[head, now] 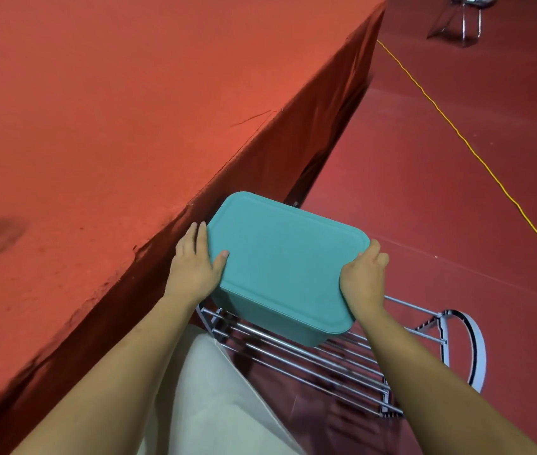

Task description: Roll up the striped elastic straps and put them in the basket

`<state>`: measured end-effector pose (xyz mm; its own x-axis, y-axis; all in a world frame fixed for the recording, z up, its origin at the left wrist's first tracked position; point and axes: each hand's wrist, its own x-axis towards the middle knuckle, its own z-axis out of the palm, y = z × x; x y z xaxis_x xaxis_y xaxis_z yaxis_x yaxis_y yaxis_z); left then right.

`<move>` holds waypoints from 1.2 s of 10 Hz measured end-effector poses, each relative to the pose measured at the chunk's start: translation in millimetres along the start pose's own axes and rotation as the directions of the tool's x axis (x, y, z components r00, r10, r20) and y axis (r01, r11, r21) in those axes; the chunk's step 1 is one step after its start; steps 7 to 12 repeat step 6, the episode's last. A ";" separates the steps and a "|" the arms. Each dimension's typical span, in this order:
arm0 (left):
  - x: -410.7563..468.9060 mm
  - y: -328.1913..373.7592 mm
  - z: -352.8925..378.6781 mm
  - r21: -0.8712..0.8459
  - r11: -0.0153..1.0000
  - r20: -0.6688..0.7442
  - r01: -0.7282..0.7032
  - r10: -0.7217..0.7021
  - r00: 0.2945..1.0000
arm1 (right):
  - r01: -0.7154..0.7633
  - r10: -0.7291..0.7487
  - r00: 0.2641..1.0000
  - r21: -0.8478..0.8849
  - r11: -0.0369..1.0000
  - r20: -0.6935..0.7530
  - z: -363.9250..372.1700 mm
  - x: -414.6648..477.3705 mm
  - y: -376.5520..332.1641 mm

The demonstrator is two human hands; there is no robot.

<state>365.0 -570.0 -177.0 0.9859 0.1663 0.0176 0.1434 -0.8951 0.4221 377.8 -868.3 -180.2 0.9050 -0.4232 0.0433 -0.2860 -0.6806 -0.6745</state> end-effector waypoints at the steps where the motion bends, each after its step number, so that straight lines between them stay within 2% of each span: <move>1: 0.3 -5.0 1.1 0.079 0.994 0.028 -0.075 0.073 0.997 | 0.159 -0.159 0.987 -0.100 0.982 0.008 5.9 2.3 6.1; 2: 0.7 -3.5 0.6 0.075 0.996 0.052 -0.057 0.053 0.997 | 0.184 -0.181 0.983 -0.131 0.974 0.035 7.9 5.5 6.3; 5: 4.2 7.7 -14.1 0.241 0.970 0.176 -0.027 -0.017 0.984 | 0.170 -0.144 0.979 -0.193 0.966 0.142 -1.6 12.6 0.5; 6: 6.4 11.4 -28.5 0.253 0.967 0.160 -0.019 -0.022 0.987 | 0.131 -0.098 0.984 -0.240 0.962 0.146 -16.0 19.4 -16.0; 12: 6.4 11.4 -28.5 0.253 0.967 0.160 -0.019 -0.022 0.987 | 0.131 -0.098 0.984 -0.240 0.962 0.146 -16.0 19.4 -16.0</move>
